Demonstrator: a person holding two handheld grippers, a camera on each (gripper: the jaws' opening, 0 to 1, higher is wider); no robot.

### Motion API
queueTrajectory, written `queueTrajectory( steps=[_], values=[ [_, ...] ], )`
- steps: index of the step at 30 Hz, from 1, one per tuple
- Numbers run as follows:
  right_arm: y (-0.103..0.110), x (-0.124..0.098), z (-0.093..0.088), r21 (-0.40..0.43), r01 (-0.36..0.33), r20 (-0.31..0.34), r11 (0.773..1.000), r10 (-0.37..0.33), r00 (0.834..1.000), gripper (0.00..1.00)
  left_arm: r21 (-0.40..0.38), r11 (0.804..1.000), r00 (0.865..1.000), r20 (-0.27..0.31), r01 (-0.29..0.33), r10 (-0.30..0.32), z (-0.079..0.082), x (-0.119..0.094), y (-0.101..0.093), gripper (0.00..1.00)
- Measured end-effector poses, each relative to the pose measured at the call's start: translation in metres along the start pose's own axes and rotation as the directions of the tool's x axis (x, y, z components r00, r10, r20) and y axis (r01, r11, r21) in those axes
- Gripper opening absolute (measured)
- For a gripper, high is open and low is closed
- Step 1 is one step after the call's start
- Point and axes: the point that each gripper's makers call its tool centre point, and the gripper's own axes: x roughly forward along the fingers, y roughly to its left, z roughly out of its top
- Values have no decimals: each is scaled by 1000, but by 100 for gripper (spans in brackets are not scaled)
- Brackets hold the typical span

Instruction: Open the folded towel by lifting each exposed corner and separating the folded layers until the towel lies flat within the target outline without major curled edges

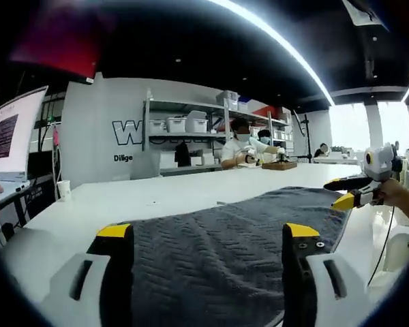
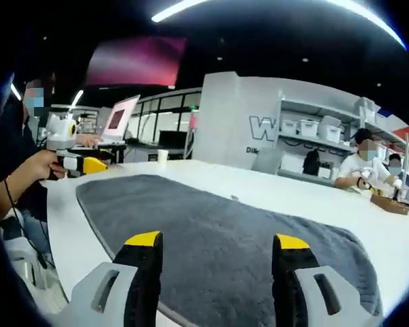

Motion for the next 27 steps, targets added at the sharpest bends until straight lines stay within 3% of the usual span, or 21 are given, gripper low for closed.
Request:
queueTrajectory(
  steps=[9,11,14,16,18,27],
  values=[
    [-48,-32,-13,16,123,-17,992,-123,992,69,-67,997,999,2,-39,39,-10,-19,12,92],
    [-56,-36,-12,55,137,-4,989,-137,991,69,-92,994,998,-29,-51,49,-20,-22,18,90],
    [-63,-41,-12,33,157,-5,987,-157,988,69,-81,995,998,-54,-50,46,-27,-26,19,92],
    [-66,-44,-12,29,165,-4,986,-165,986,70,-33,998,999,-23,-50,49,-22,-28,18,91],
    [-73,-50,-14,38,182,-9,983,-182,983,70,-87,995,998,21,-49,51,-15,-30,16,92],
    [-77,-61,-17,26,187,-6,982,-187,982,71,-83,995,998,20,-56,58,-12,-33,20,95]
  ],
)
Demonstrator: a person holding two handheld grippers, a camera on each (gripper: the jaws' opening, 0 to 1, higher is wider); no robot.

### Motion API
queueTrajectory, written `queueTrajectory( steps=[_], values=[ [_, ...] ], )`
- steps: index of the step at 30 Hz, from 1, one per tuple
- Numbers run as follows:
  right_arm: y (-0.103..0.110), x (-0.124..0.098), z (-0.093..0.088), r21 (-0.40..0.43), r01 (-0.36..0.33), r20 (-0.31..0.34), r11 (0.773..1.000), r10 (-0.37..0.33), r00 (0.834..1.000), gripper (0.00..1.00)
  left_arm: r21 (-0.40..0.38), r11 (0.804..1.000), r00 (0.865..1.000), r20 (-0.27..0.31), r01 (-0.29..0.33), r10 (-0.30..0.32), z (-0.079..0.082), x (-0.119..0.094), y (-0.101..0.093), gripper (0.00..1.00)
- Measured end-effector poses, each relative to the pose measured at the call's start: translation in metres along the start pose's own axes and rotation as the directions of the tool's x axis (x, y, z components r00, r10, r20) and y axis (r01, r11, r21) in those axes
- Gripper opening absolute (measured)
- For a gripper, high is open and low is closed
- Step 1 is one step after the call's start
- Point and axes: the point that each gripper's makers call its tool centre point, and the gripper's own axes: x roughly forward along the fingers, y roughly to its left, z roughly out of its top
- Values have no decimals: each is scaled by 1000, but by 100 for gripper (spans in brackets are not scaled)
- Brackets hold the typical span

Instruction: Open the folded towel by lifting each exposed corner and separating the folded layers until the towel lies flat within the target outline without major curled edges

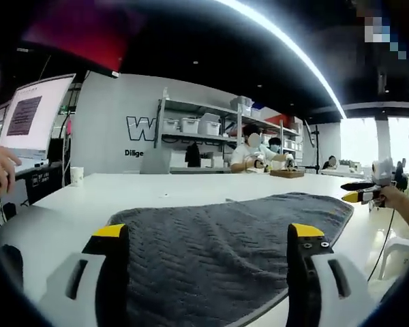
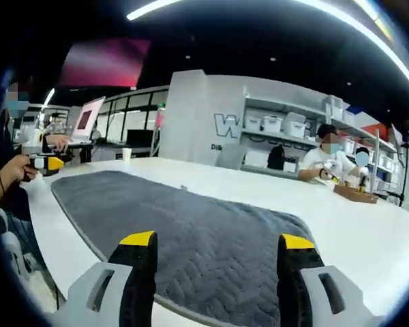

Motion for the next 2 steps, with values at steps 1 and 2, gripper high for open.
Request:
queueTrajectory(
  steps=[1,2],
  values=[
    [0,0,0,1,-6,1,1000,6,1000,71,3,1000,1000,3,1,-1,1,0,-1,96],
    [0,-1,-1,2,-11,0,1000,11,1000,72,7,1000,1000,4,2,-2,2,-1,-2,96]
  ],
)
